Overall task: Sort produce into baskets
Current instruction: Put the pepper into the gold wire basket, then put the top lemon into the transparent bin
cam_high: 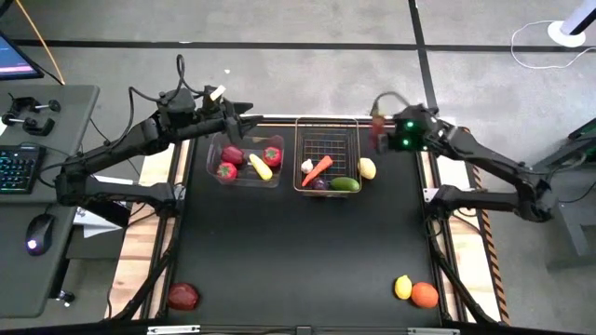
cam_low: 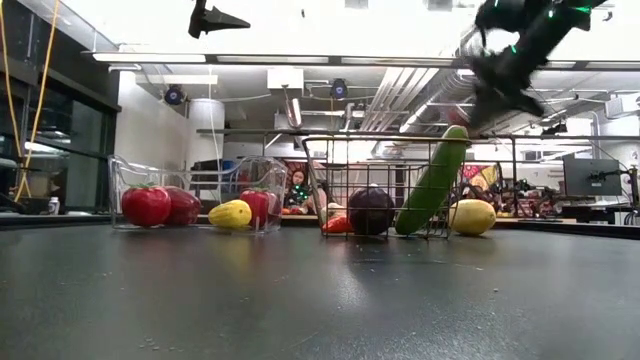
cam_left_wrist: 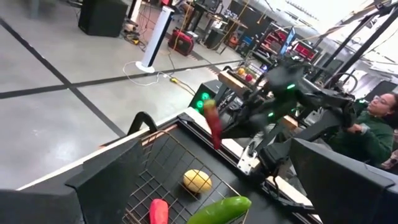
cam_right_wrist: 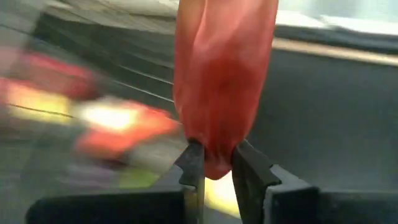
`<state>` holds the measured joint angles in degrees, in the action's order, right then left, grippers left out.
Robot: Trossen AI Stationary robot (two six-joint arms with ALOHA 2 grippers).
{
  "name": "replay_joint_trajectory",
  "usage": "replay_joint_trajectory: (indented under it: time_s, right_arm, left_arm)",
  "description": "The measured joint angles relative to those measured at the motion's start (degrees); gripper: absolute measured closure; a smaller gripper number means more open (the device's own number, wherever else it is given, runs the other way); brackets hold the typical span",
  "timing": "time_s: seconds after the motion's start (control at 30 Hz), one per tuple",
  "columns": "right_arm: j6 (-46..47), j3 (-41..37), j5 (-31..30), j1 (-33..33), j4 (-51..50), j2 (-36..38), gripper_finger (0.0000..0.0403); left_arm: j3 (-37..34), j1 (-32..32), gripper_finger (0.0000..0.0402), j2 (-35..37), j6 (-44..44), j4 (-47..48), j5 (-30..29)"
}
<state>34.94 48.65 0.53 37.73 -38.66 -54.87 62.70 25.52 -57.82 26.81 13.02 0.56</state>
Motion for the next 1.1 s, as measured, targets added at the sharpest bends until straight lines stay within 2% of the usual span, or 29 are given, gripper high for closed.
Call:
replay_joint_trajectory:
  time_s: [0.1,0.23,0.33,0.43,0.53,0.63,0.73,0.8,0.9,0.97,1.1]
  right_arm:
    - [4.0,-0.7,7.5,-3.5,15.1,1.1,0.0368]
    - [5.4,-0.7,8.4,-9.3,26.4,-0.8,0.0364]
    - [4.6,-0.7,9.0,-12.7,28.8,-3.7,0.0346]
    - [5.4,-0.7,7.3,-14.3,26.9,-7.0,0.0317]
    - [5.2,-0.7,6.4,-14.5,25.8,-10.1,0.0272]
    - [4.0,-0.6,8.6,-14.5,26.3,-12.0,0.0216]
    - [0.8,1.8,10.3,-14.5,24.1,-13.1,0.0164]
    - [-1.3,4.7,9.1,-14.4,20.1,-13.3,0.0139]
    - [-5.9,11.0,5.7,-13.7,10.1,-13.4,0.0123]
    - [-8.7,16.7,2.0,-13.6,1.6,-13.4,0.0122]
    - [-11.6,24.7,-9.4,-14.9,-16.8,-13.2,0.0122]
  left_arm:
    - [0.0,0.0,0.0007,0.0,0.0,0.0,-0.3]
    - [0.0,0.0,0.0007,0.0,0.0,0.0,-0.4]
    - [0.0,0.0,0.0007,0.0,0.0,0.0,-0.4]
    - [0.0,0.0,0.0007,0.0,0.0,0.0,-0.4]
    - [0.0,0.0,0.0007,0.0,0.2,0.0,-0.4]
    - [0.0,0.0,0.0007,0.0,1.2,0.0,-0.4]
    - [0.0,0.0,0.0007,0.0,1.2,0.0,-0.4]
    - [0.0,0.0,0.0007,0.0,1.2,0.0,-0.4]
    - [0.0,0.0,0.0007,0.0,1.1,0.0,-0.4]
    - [0.0,0.0,0.0007,0.0,1.1,0.1,-0.4]
    - [0.0,0.0,0.0007,0.0,1.1,0.1,-0.4]
